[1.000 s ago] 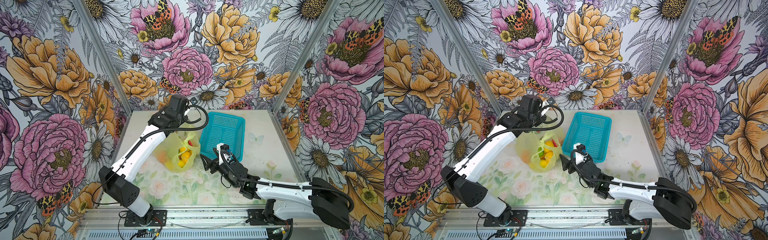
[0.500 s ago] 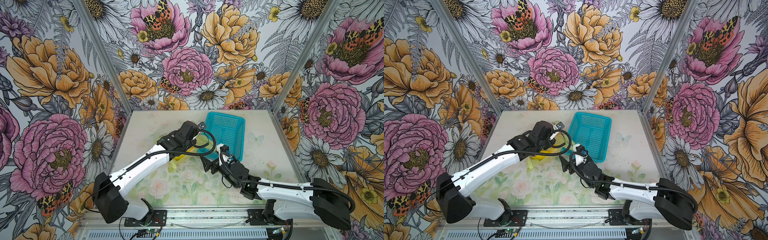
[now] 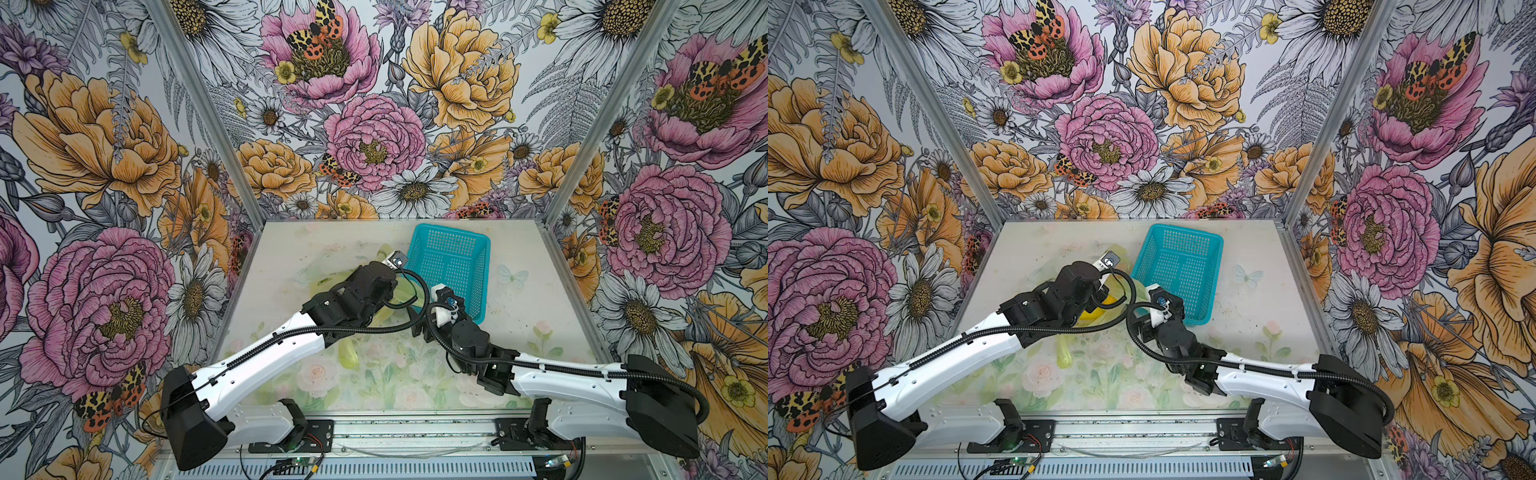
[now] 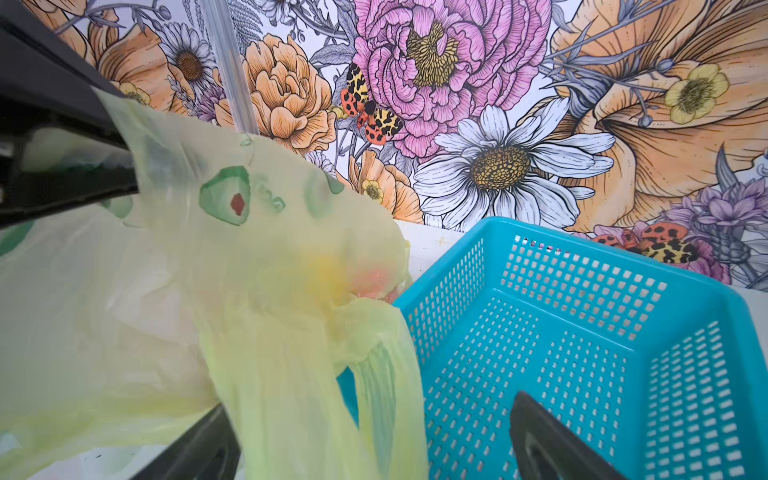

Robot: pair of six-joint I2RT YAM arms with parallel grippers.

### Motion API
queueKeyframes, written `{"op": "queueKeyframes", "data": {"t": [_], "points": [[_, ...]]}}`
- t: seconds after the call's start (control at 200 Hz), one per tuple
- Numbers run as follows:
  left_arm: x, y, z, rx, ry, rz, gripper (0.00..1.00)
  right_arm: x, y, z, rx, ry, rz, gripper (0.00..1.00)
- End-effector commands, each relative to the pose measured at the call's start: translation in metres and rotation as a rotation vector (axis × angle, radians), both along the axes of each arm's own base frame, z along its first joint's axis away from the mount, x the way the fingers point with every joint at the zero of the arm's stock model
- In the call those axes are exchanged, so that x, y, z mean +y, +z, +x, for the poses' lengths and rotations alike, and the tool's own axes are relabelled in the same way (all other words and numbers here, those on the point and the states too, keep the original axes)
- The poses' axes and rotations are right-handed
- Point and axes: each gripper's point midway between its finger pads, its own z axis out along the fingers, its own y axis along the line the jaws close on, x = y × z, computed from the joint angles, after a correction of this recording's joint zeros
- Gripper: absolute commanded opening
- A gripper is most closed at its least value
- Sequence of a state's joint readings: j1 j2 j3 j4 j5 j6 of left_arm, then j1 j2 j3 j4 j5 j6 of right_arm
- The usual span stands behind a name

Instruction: Untie the knot of the plastic bag and take out the fruit

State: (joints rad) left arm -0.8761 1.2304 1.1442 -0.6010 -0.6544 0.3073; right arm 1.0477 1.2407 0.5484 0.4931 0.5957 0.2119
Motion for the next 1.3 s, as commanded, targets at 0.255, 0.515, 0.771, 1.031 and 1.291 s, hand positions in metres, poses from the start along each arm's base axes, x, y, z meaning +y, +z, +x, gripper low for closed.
{"op": "queueKeyframes", "data": {"t": [0.255,0.515,0.771,1.031,1.291], "points": [[0.013,0.022,-0.005,-0.083,0.058,-0.031,0.05,0.025,0.018,0.025,-0.007,0.003,-0.088,0.02],[0.035,-0.004,0.008,-0.05,0.146,-0.019,0.5,0.012,0.022,0.015,-0.014,0.002,-0.025,0.0],[0.059,-0.021,0.021,-0.035,0.248,0.033,0.7,-0.004,0.018,0.004,-0.018,0.01,0.018,0.0],[0.088,-0.02,0.077,0.004,0.329,0.015,0.57,-0.005,0.015,-0.002,-0.022,0.035,0.041,0.0],[0.075,-0.005,0.123,-0.001,0.288,0.09,0.0,0.004,0.017,0.002,-0.017,0.048,0.057,0.0]]}}
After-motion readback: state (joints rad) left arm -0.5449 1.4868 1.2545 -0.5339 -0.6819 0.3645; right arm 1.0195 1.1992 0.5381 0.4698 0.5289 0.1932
